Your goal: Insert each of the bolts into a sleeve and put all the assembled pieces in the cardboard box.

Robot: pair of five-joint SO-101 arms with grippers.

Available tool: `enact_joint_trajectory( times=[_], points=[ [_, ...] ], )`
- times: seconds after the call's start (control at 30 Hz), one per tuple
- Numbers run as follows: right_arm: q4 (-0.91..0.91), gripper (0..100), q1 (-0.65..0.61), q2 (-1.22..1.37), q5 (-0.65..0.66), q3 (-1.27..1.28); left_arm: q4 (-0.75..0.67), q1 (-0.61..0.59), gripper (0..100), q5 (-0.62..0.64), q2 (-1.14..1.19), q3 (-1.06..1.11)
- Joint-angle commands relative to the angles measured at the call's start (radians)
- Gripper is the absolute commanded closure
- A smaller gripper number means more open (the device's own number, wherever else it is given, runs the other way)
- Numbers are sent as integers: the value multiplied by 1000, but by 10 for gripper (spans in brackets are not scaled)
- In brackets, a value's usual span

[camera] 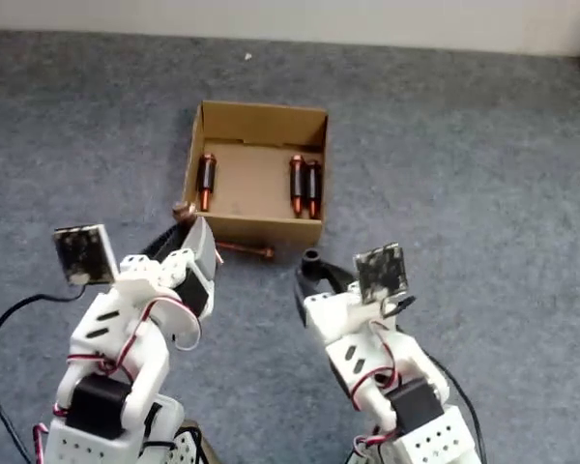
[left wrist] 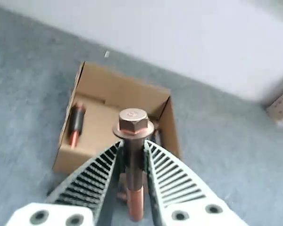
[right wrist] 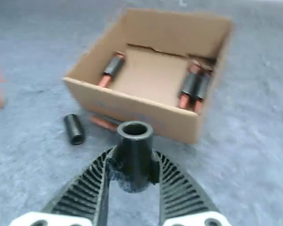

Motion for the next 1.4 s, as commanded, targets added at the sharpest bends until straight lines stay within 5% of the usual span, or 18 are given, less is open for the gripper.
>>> enact_joint_trajectory(
  times=[0.0, 0.27, 0.67, 0.83, 1.23, 1.37],
  points=[
    [-4, 994, -70, -108, 86, 42, -71, 42, 995, -11, -39, -7],
    [-140, 994, -159, -97, 173, 124, -77, 216, 995, -98, -47, -7],
    [-153, 994, -213, -97, 181, 127, -74, 234, 995, -109, -48, -5],
    [-151, 994, -211, -97, 181, 127, -74, 328, 995, -115, -48, 30],
    [-151, 994, -205, -97, 176, 137, -35, 291, 991, -118, -50, 93],
    [-151, 994, -160, -97, 173, 142, 84, 294, 889, -195, -50, 31]
  ],
)
